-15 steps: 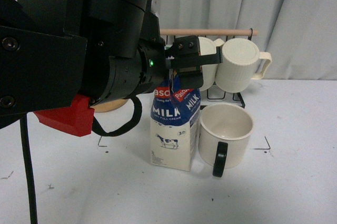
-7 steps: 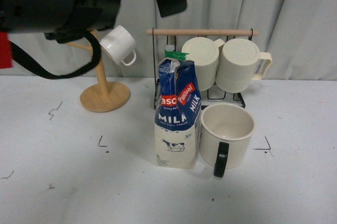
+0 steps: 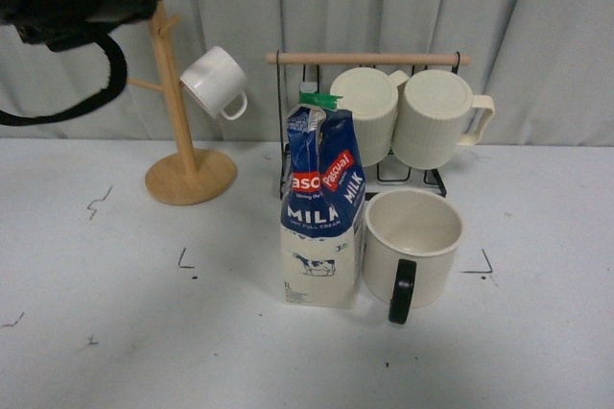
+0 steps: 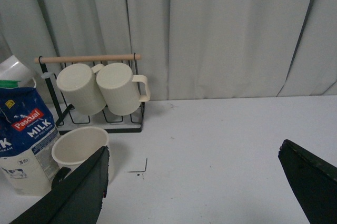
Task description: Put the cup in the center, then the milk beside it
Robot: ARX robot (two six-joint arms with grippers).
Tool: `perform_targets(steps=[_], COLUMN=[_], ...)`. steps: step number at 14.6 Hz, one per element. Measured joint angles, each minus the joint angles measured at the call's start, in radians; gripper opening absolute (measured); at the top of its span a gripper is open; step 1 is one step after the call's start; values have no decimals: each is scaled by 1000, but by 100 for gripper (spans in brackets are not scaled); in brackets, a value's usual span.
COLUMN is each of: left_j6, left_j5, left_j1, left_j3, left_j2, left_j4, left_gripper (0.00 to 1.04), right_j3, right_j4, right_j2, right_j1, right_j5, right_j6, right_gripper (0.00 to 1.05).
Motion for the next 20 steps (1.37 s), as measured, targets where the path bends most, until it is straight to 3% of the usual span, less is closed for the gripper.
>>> perform_targets(steps=[2, 5, 7, 8, 9, 10, 12, 14, 20], left_j6=[23, 108, 161, 260, 289, 290, 291, 291, 292], left_j5=[-3, -104, -119, -84, 11, 57, 98, 180, 189], left_j1=[7, 22, 49, 181, 235, 292, 326, 415, 414], left_j3=[-23, -85, -140, -353, -520, -620, -690, -725, -806], left_j2=[-42, -110, -177, -384, -498, -620, -730, -812, -1063], left_j4=[26, 107, 99, 121, 138, 130, 86, 37, -118], left_gripper=[97, 86, 79, 50, 12, 2, 2, 2, 2], right_j3=[0, 0, 0, 0, 0, 0, 0, 0, 0], right_j4=[0, 0, 0, 0, 0, 0, 0, 0, -1], right_j2=[0, 0, 0, 0, 0, 0, 0, 0, 0], right_j1=[0, 0, 0, 0, 0, 0, 0, 0, 0], right_j5=[0, 0, 0, 0, 0, 0, 0, 0, 0], right_j6=[0, 0, 0, 0, 0, 0, 0, 0, 0], right_gripper=[98, 98, 98, 98, 98, 98, 98, 98, 98])
